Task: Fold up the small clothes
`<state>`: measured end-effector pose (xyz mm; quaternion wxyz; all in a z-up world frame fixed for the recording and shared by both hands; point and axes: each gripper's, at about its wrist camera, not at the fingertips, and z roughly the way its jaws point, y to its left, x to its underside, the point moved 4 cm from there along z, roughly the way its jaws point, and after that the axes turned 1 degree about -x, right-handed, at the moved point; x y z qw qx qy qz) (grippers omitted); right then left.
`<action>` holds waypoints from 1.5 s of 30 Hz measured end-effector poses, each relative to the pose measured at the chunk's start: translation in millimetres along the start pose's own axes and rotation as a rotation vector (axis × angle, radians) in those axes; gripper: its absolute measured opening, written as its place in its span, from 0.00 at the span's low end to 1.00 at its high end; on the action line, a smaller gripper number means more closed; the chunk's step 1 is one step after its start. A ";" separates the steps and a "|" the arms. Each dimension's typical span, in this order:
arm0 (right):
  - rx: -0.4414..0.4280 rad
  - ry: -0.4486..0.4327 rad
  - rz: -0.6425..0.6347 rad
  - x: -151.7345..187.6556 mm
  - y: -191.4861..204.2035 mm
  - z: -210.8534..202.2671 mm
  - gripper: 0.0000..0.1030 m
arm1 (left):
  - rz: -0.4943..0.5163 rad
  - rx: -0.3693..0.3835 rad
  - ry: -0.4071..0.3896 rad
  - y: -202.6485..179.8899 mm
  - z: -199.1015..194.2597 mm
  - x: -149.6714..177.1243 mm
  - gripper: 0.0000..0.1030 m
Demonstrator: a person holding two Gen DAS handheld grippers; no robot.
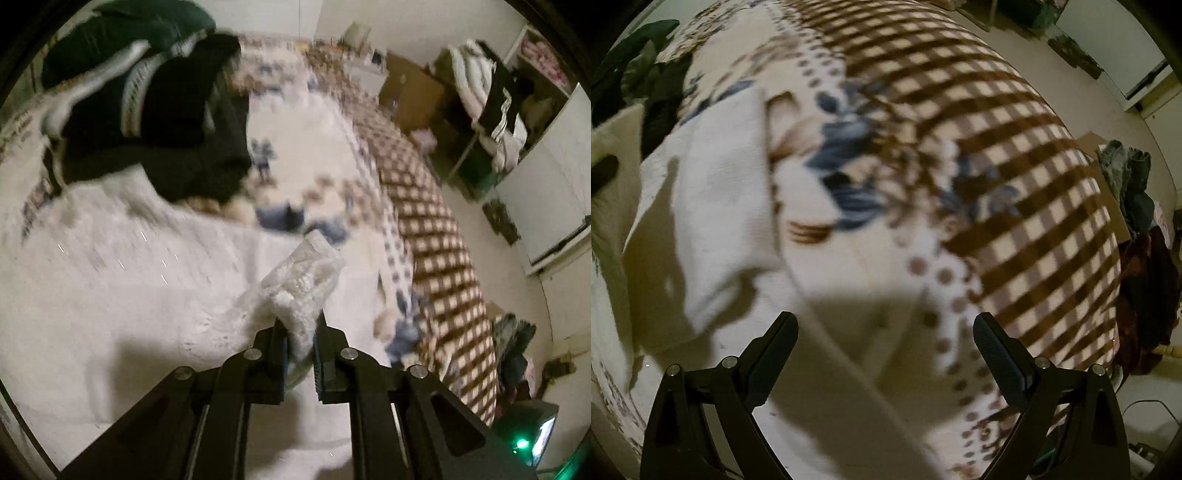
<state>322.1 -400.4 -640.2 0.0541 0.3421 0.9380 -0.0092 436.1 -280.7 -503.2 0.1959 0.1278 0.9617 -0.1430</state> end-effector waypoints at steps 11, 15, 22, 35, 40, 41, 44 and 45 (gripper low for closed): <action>-0.396 -0.013 0.100 -43.2 -48.9 -48.9 0.94 | -0.137 -0.103 -0.081 106.1 -67.8 8.6 0.87; -0.508 -0.008 0.052 -62.2 -10.5 -59.8 0.94 | -0.244 -0.220 -0.072 176.6 -78.4 18.5 0.87; -0.410 0.060 -0.052 -77.6 70.2 -13.7 0.64 | -0.386 -0.360 -0.011 252.7 -67.6 54.7 0.87; -0.267 -0.057 -0.094 -63.5 60.8 -56.3 0.04 | -0.395 -0.359 0.001 270.9 -66.5 62.8 0.87; -0.356 0.021 -0.008 -74.9 47.5 -40.7 0.05 | -0.375 -0.347 0.017 271.5 -56.8 58.7 0.87; -0.401 0.034 0.015 -76.6 46.7 -39.4 0.05 | -0.372 -0.345 0.018 270.8 -56.5 58.5 0.87; -0.460 0.056 0.015 -80.6 56.3 -38.9 0.15 | -0.368 -0.339 0.017 267.4 -55.4 57.8 0.87; -0.484 0.075 0.029 -80.1 60.1 -35.8 0.24 | -0.366 -0.335 0.020 265.5 -54.7 58.3 0.87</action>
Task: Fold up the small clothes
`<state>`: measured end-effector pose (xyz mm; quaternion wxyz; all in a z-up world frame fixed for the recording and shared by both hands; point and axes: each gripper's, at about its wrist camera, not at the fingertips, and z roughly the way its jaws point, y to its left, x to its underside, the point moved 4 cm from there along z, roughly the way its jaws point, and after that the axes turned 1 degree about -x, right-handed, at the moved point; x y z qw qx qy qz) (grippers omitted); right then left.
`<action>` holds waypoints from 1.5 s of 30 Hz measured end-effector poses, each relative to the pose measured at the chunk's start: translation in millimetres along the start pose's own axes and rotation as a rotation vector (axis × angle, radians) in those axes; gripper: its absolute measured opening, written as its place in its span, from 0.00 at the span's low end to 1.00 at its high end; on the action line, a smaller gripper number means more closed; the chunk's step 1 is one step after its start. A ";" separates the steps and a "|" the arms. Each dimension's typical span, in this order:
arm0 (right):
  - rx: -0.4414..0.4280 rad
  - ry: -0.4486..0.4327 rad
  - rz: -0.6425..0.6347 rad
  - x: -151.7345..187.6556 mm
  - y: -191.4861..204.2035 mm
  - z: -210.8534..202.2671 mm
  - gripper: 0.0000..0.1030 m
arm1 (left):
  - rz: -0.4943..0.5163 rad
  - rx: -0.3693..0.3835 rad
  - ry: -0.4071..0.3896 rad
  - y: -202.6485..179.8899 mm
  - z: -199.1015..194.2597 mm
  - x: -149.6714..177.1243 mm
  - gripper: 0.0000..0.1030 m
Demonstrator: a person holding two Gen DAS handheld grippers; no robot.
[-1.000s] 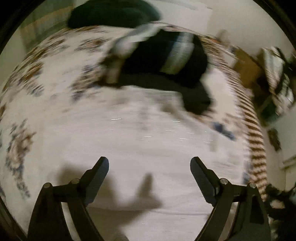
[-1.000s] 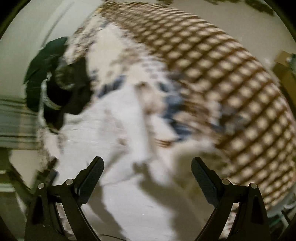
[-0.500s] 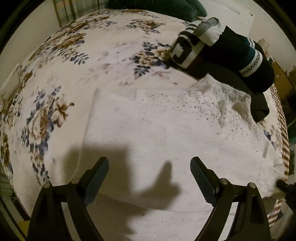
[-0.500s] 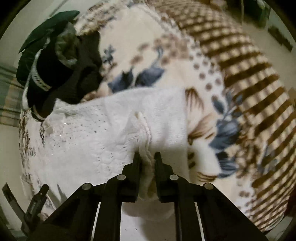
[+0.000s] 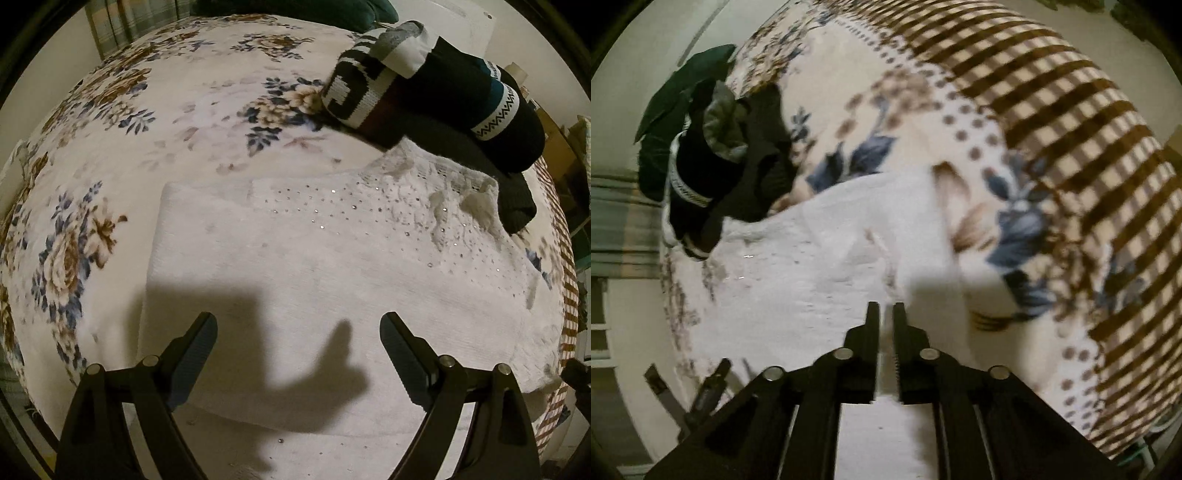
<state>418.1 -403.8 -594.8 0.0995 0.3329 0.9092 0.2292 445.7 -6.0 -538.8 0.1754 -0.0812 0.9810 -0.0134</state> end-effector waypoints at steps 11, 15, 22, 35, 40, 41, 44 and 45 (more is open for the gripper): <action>0.060 -0.076 -0.051 13.4 24.4 7.8 0.06 | 0.033 0.016 -0.005 -13.9 -6.6 5.0 0.87; 0.043 -0.113 -0.071 20.2 30.8 -22.6 0.06 | 0.038 0.016 -0.012 -13.1 -9.2 3.2 0.87; 0.104 -0.056 -0.100 31.1 5.0 -30.7 0.06 | 0.052 0.003 0.002 -8.2 -2.5 1.6 0.87; 0.252 -0.073 -0.301 39.7 22.5 -13.0 0.42 | 0.141 -0.070 0.048 -6.2 33.2 15.5 0.87; 0.386 0.050 -0.388 45.8 9.7 49.6 0.42 | 0.131 -0.060 0.065 0.3 32.2 20.6 0.87; 0.385 0.066 -0.387 45.9 6.3 54.7 0.42 | 0.123 -0.058 0.063 2.7 28.5 21.2 0.87; 0.302 0.049 -0.366 44.1 9.1 37.7 0.50 | 0.081 -0.032 0.026 18.9 2.6 26.4 0.87; 0.248 0.044 -0.350 45.8 10.1 24.7 0.57 | 0.069 -0.024 0.017 24.8 -6.2 29.7 0.87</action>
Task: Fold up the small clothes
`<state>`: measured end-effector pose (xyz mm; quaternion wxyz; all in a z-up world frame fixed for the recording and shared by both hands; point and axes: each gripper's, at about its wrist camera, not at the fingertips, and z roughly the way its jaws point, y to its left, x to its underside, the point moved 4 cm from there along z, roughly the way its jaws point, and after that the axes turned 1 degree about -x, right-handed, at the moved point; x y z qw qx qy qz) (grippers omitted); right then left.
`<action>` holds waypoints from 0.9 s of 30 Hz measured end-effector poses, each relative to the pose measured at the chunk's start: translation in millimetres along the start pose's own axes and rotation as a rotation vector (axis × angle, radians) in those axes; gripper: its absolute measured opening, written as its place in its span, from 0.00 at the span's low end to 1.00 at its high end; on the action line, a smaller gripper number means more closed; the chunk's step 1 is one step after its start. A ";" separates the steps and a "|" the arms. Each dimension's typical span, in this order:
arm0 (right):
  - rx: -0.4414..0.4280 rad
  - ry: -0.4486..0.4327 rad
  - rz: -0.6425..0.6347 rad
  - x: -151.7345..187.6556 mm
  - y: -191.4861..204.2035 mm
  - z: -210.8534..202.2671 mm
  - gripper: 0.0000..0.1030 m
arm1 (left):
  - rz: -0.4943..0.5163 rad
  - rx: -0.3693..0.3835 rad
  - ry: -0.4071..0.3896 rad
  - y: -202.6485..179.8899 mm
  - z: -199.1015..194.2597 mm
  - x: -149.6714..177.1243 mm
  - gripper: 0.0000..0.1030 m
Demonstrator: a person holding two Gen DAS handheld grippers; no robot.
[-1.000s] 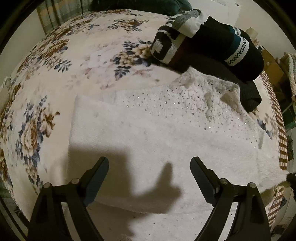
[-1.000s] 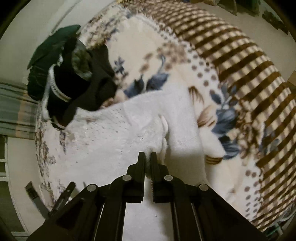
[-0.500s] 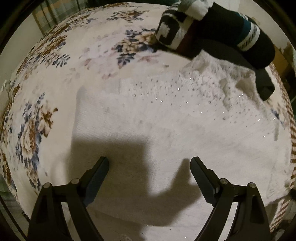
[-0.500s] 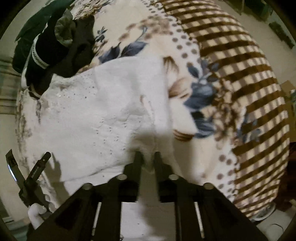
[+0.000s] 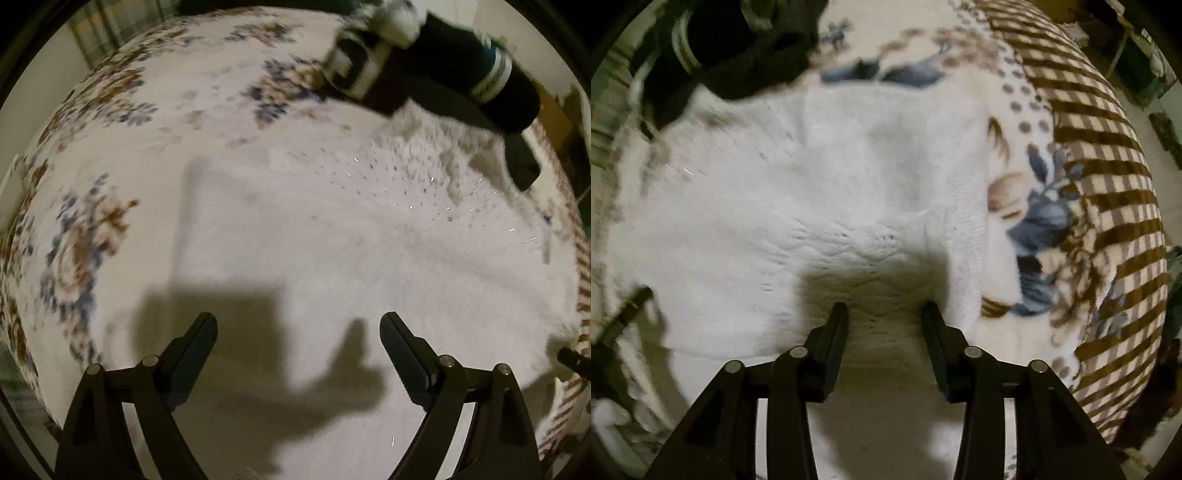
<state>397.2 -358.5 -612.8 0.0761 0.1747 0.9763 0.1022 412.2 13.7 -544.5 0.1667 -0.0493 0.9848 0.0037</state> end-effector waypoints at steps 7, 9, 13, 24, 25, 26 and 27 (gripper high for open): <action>-0.091 -0.016 0.077 71.3 -26.9 -51.9 0.66 | -0.090 0.011 -0.011 69.1 -63.7 77.7 0.87; -0.073 -0.007 0.113 113.2 -41.5 -54.8 0.69 | -0.110 0.005 0.025 91.3 -64.8 111.3 0.87; -0.062 0.048 0.244 196.5 -72.5 -38.4 0.69 | -0.138 -0.006 0.118 124.7 -50.3 178.6 0.87; -0.144 0.171 0.423 315.5 -129.2 38.1 0.69 | -0.168 0.037 0.209 139.2 -11.5 261.1 0.87; -0.161 0.176 0.431 316.6 -129.9 42.0 0.69 | -0.191 0.042 0.225 142.8 -7.1 268.3 0.87; -0.179 0.179 0.435 319.5 -130.8 44.2 0.69 | -0.208 0.047 0.235 145.2 -4.3 272.3 0.87; -0.190 0.175 0.435 321.0 -132.0 44.9 0.69 | -0.230 0.054 0.252 148.1 -0.6 277.1 0.87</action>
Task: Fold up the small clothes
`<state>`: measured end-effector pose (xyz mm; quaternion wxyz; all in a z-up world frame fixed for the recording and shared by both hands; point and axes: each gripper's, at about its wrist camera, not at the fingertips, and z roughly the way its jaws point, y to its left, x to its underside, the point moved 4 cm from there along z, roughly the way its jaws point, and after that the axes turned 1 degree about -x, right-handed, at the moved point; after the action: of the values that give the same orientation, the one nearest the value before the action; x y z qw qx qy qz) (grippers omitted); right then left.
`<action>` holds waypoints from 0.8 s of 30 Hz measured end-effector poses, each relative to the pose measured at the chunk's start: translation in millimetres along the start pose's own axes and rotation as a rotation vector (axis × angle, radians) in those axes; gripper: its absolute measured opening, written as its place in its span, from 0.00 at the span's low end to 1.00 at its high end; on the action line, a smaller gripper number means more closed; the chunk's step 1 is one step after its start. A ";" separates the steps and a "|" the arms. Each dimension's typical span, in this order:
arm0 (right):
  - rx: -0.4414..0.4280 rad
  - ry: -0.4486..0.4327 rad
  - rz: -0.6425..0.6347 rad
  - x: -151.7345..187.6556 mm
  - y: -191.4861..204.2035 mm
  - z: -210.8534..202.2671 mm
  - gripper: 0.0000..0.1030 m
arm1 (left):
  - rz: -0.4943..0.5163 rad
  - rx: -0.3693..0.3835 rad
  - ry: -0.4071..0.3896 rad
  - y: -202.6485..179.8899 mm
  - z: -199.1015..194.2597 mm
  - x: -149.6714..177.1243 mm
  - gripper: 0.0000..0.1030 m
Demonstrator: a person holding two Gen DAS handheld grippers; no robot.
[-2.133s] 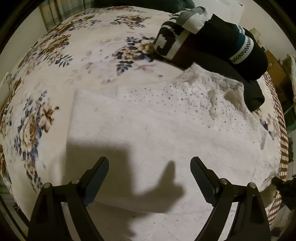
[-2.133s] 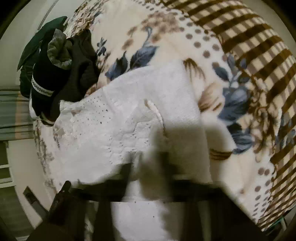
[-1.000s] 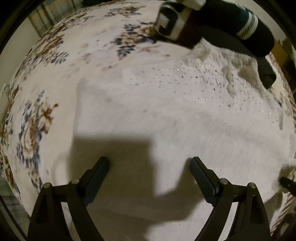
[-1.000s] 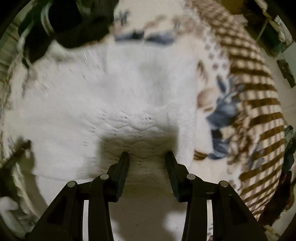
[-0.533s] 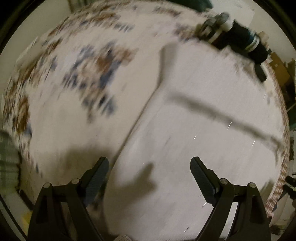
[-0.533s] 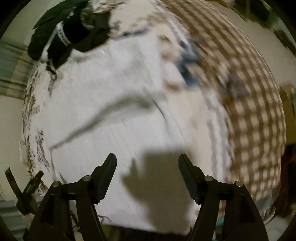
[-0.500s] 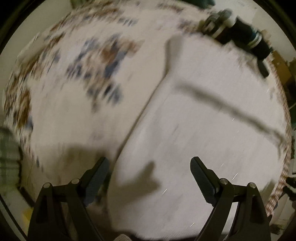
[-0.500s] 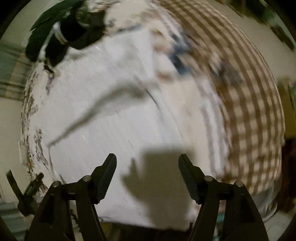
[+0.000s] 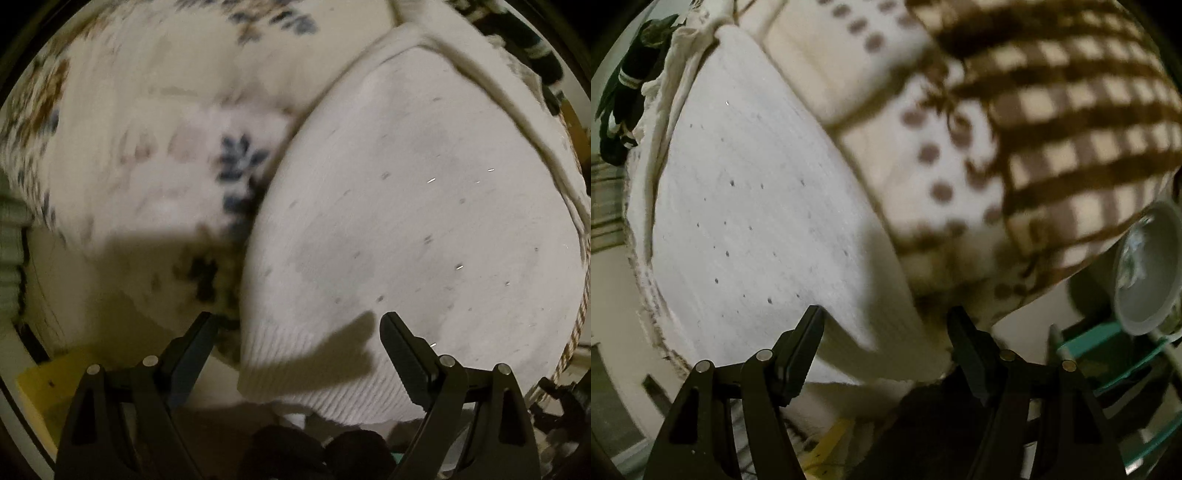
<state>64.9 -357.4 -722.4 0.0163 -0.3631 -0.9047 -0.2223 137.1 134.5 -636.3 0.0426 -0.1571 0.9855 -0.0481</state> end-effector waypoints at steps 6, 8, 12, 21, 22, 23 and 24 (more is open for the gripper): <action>-0.015 -0.022 -0.072 8.5 13.7 -6.3 0.16 | -0.067 0.028 -0.011 16.9 -2.3 9.3 0.10; -0.011 -0.033 -0.102 9.6 26.4 -14.9 0.12 | -0.069 0.043 -0.064 19.5 -16.5 10.4 0.03; -0.032 -0.038 -0.137 17.9 53.1 -30.9 0.06 | -0.053 0.064 -0.132 17.4 -46.6 12.3 0.02; -0.150 -0.080 -0.133 24.1 92.3 -104.7 0.05 | -0.081 0.183 -0.231 10.9 -127.3 -10.1 0.02; -0.160 -0.086 -0.131 23.2 96.8 -113.7 0.05 | -0.083 0.197 -0.246 8.4 -136.4 -14.8 0.02; -0.182 -0.095 -0.121 20.6 102.7 -125.1 0.05 | -0.086 0.216 -0.264 3.8 -146.2 -26.1 0.02; -0.204 -0.104 -0.115 16.8 109.5 -135.7 0.05 | -0.089 0.231 -0.280 4.5 -157.5 -28.4 0.02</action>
<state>107.3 -332.9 -554.2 -0.0807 -0.3214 -0.8963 -0.2947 147.0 160.5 -478.6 0.1948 -0.1996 0.9500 -0.1405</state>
